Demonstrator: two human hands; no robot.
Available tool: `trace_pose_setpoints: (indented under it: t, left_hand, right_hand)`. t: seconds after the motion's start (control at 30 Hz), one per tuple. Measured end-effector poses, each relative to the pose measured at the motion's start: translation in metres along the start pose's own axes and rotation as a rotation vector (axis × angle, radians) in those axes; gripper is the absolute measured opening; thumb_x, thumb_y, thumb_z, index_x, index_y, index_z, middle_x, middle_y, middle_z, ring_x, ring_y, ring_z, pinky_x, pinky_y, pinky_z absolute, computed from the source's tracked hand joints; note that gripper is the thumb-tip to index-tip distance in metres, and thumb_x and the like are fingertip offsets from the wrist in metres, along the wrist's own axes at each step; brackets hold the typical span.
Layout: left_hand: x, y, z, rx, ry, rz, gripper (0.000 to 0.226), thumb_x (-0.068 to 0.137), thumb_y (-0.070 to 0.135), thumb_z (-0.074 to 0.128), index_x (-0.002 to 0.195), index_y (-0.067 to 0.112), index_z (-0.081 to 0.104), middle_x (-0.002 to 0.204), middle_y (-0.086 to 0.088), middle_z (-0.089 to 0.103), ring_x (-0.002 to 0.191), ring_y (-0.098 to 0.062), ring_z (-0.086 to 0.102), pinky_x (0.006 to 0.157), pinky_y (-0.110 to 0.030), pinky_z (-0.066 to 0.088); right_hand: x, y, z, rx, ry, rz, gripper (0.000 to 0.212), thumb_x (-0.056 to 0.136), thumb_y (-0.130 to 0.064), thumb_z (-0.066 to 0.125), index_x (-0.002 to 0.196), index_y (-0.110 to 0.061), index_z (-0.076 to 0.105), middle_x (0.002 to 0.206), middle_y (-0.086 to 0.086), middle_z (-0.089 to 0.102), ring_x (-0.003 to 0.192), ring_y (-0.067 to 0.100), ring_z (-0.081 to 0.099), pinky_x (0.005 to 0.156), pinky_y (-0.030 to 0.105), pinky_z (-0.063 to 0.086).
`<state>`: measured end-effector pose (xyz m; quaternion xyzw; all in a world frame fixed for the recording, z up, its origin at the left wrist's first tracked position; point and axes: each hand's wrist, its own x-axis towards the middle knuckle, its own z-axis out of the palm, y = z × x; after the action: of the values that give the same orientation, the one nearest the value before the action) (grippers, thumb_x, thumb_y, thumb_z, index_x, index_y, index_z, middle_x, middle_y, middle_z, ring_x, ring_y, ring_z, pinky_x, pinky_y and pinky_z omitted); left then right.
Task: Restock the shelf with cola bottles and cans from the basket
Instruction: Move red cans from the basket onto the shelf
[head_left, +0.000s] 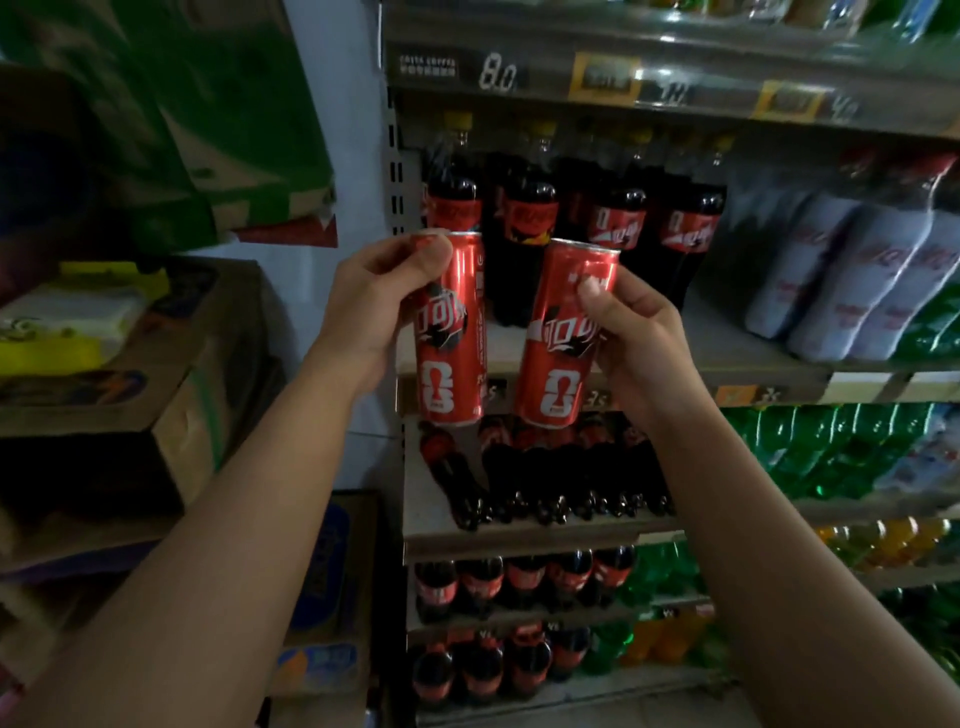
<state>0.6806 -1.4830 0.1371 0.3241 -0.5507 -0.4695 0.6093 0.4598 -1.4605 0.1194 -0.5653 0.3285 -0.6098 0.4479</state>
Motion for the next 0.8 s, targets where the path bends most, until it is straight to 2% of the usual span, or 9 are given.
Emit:
trace_pose_setpoints:
  t: [0.17,0.27,0.33,0.4,0.5,0.63,0.8]
  left_hand:
    - [0.029,0.002,0.003,0.006,0.067,0.069,0.038,0.069,0.033,0.071,0.104,0.021,0.067,0.102,0.003,0.071,0.099,-0.015,0.067,0.088,-0.034,0.054]
    - [0.042,-0.001,0.004,0.051,0.052,0.076,0.055,0.069,0.032,0.071,0.12,0.013,0.063,0.114,-0.001,0.069,0.105,-0.013,0.066,0.092,-0.034,0.053]
    - [0.05,-0.007,0.005,0.086,0.058,0.067,0.053,0.073,0.027,0.071,0.123,0.012,0.061,0.116,0.0,0.068,0.106,-0.012,0.065,0.093,-0.032,0.051]
    - [0.058,-0.015,0.005,0.126,0.071,0.057,0.044,0.079,0.021,0.071,0.122,0.015,0.062,0.116,0.0,0.068,0.108,-0.012,0.064,0.094,-0.032,0.05]
    - [0.068,-0.027,0.008,0.169,0.086,0.033,0.031,0.08,0.016,0.072,0.108,0.027,0.064,0.111,0.005,0.069,0.106,-0.01,0.064,0.093,-0.032,0.049]
    - [0.076,-0.039,0.012,0.188,0.106,0.03,0.029,0.08,0.014,0.072,0.103,0.03,0.063,0.105,0.011,0.069,0.1,-0.003,0.064,0.085,-0.025,0.049]
    - [0.078,-0.044,0.015,0.212,0.098,0.047,0.036,0.073,0.02,0.075,0.104,0.034,0.062,0.108,0.013,0.068,0.104,-0.004,0.063,0.089,-0.027,0.049]
  right_hand:
    - [0.034,-0.005,-0.002,0.018,0.006,-0.051,0.048,0.086,-0.021,0.067,0.128,-0.002,0.056,0.104,0.005,0.069,0.098,0.021,0.067,0.083,0.031,0.054]
    - [0.052,0.002,-0.005,0.005,0.004,-0.061,0.047,0.087,-0.015,0.065,0.131,-0.002,0.053,0.11,0.009,0.069,0.105,0.025,0.066,0.092,0.037,0.054]
    - [0.062,0.009,-0.01,-0.005,0.0,-0.06,0.043,0.09,-0.009,0.063,0.131,-0.003,0.053,0.113,0.012,0.068,0.111,0.027,0.064,0.097,0.04,0.052]
    - [0.072,0.017,-0.015,-0.015,0.001,-0.054,0.042,0.09,-0.007,0.062,0.131,-0.004,0.053,0.115,0.012,0.068,0.113,0.027,0.064,0.098,0.041,0.05]
    - [0.083,0.028,-0.022,-0.043,0.012,-0.048,0.045,0.089,-0.01,0.066,0.131,-0.006,0.053,0.118,0.011,0.068,0.114,0.026,0.064,0.1,0.044,0.048]
    - [0.091,0.04,-0.03,-0.07,-0.002,-0.016,0.042,0.088,-0.007,0.066,0.13,-0.009,0.056,0.116,0.01,0.07,0.113,0.024,0.065,0.099,0.043,0.049]
    - [0.096,0.052,-0.034,-0.097,-0.035,-0.021,0.046,0.087,-0.011,0.067,0.131,-0.01,0.055,0.118,0.009,0.069,0.115,0.024,0.064,0.099,0.043,0.049]
